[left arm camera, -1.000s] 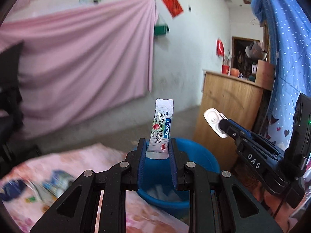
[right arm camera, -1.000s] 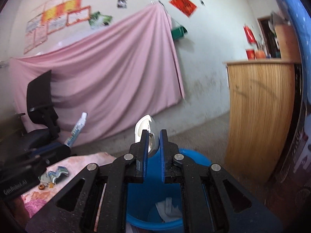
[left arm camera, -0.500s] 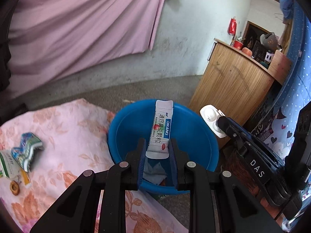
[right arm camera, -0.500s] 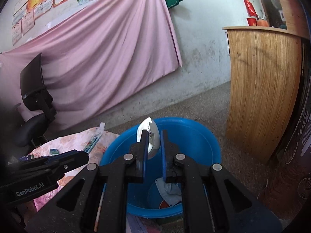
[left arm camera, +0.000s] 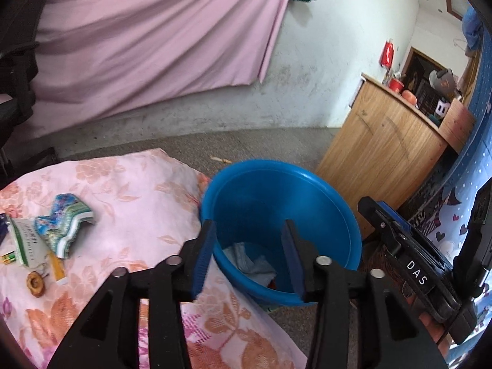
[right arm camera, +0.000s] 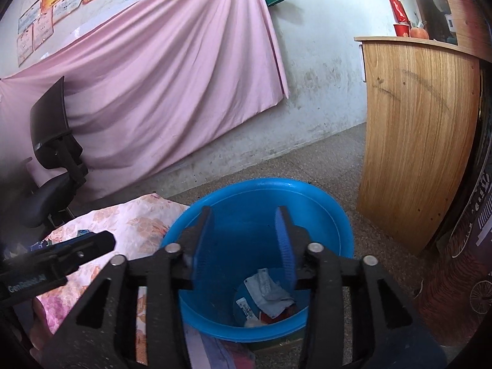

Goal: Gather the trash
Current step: 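Carry cap and toothpaste tube over the blue basin and release both, then move both tools back over the bed toward the blue bag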

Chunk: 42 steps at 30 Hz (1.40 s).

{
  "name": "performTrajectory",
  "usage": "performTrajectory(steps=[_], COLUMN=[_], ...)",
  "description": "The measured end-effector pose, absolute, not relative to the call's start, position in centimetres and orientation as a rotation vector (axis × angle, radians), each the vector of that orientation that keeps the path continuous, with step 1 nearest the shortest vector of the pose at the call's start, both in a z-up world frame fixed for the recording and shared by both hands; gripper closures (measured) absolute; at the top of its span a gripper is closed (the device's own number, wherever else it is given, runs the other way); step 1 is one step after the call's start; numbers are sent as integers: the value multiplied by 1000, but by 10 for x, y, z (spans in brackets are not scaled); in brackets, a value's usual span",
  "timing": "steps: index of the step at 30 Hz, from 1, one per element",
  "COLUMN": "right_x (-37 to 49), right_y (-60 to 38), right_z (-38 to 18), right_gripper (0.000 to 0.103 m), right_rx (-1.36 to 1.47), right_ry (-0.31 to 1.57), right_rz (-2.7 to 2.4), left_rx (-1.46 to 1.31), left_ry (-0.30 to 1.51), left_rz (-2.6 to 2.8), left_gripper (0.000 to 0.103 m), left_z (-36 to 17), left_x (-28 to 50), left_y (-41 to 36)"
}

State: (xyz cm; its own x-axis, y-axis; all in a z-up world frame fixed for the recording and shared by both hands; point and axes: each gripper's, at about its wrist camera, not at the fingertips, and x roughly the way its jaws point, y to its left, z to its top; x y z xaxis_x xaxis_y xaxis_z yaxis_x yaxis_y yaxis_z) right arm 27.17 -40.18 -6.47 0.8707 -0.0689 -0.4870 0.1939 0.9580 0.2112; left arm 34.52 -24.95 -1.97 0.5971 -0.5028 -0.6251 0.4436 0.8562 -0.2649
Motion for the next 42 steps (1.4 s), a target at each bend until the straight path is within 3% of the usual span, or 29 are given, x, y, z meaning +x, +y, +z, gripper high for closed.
performTrajectory(steps=[4, 8, 10, 32, 42], right_x=[269, 264, 260, 233, 238], right_y=[-396, -388, -381, -271, -211], right_z=[-57, -45, -38, 26, 24], right_gripper=[17, 0, 0, 0, 0], right_rx=[262, 265, 265, 194, 79], right_ry=[475, 422, 383, 1, 3], right_rz=[-129, -108, -94, 124, 210], left_rx=[-110, -134, -141, -114, -53], left_ry=[693, 613, 563, 215, 159], left_rz=[-517, -464, -438, -141, 37], left_gripper=[40, 11, 4, 2, 2], left_z=[-13, -5, 1, 49, 38], left_x=[337, 327, 320, 250, 221], left_y=[-227, -205, -193, -58, 9])
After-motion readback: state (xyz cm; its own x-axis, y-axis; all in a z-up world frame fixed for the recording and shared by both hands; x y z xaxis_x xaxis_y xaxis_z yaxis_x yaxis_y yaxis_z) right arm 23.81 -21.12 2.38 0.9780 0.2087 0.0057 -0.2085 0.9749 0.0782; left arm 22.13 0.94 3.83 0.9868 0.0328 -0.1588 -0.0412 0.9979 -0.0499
